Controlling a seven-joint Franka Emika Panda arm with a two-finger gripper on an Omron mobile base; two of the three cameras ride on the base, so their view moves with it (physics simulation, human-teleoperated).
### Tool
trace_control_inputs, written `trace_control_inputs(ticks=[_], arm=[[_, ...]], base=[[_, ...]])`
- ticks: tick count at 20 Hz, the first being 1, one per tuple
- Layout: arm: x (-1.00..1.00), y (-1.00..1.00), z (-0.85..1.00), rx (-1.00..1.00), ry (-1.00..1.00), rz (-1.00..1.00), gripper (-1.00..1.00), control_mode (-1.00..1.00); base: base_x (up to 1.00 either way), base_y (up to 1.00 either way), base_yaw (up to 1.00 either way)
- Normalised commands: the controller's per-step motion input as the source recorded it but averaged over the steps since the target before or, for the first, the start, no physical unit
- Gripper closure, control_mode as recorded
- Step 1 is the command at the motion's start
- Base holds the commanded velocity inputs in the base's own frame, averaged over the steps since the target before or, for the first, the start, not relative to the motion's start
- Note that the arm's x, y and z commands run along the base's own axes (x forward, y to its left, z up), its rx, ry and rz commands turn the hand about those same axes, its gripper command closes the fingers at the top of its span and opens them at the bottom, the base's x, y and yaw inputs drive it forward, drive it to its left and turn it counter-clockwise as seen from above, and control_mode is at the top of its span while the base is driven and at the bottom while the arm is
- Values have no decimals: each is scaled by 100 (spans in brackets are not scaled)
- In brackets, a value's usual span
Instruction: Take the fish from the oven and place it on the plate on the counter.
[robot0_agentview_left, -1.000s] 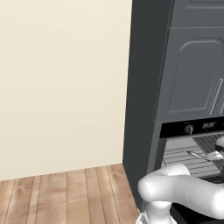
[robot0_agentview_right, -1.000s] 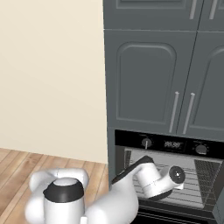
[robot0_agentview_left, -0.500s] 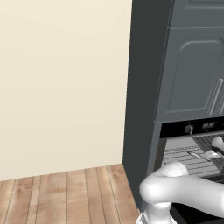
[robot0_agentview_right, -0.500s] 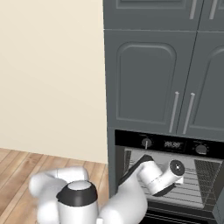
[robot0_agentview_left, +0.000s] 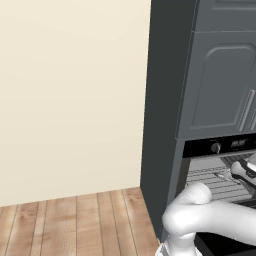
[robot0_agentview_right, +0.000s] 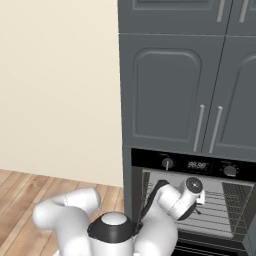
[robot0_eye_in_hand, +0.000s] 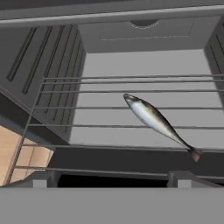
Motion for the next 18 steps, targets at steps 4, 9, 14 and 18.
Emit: trace_control_inputs(ticks=[4, 9, 14, 18], arm=[[8, -6, -23, -1, 3, -3, -100, -100], [0, -11, -40, 0, 1, -2, -100, -100], [0, -9, -20, 0, 0, 0, -100, -100], [0, -16, 0, 0, 0, 0, -100, -100]], base=[[0, 0, 0], [0, 0, 0], [0, 0, 0], [0, 0, 0]])
